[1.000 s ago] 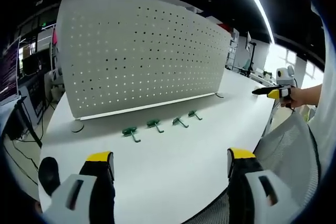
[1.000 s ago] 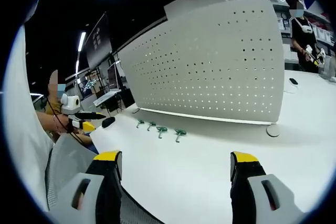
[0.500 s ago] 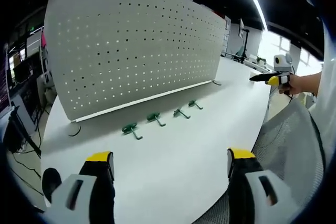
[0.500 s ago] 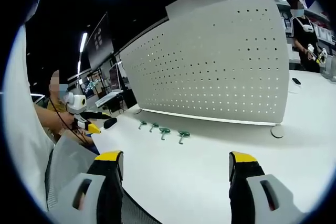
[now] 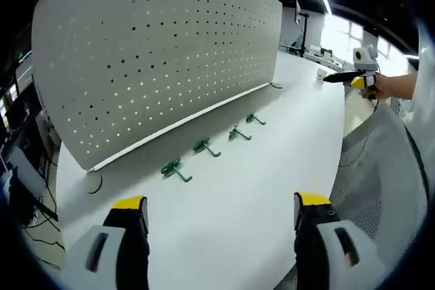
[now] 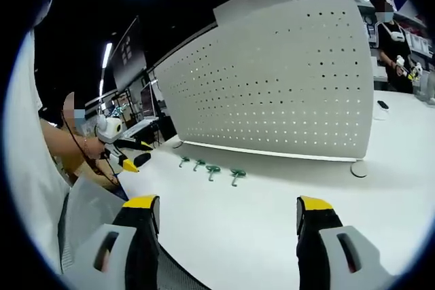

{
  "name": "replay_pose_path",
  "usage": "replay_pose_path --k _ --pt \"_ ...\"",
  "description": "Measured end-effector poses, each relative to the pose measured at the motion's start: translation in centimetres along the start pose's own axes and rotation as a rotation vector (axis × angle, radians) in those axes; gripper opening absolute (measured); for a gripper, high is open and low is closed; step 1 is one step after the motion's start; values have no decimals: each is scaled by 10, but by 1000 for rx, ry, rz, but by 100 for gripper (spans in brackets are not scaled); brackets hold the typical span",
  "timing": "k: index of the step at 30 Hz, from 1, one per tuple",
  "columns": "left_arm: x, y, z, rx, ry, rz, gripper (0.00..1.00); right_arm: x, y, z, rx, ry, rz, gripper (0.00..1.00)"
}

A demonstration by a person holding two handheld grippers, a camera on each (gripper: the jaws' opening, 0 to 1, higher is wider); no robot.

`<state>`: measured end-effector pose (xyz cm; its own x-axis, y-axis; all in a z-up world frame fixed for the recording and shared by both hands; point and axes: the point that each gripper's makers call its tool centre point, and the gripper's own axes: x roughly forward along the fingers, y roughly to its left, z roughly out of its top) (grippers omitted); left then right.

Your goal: Insert the hook assembly into the mounting plate slot until the hook locks in place.

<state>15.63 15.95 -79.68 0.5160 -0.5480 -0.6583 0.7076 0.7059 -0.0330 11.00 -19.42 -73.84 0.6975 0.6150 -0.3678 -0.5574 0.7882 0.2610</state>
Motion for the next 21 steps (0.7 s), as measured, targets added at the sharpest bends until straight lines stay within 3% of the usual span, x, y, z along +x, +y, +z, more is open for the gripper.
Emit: replay_pose_path --k 21 --pt "35 30 -7 185 159 -93 89 3 6 -4 2 10 3 81"
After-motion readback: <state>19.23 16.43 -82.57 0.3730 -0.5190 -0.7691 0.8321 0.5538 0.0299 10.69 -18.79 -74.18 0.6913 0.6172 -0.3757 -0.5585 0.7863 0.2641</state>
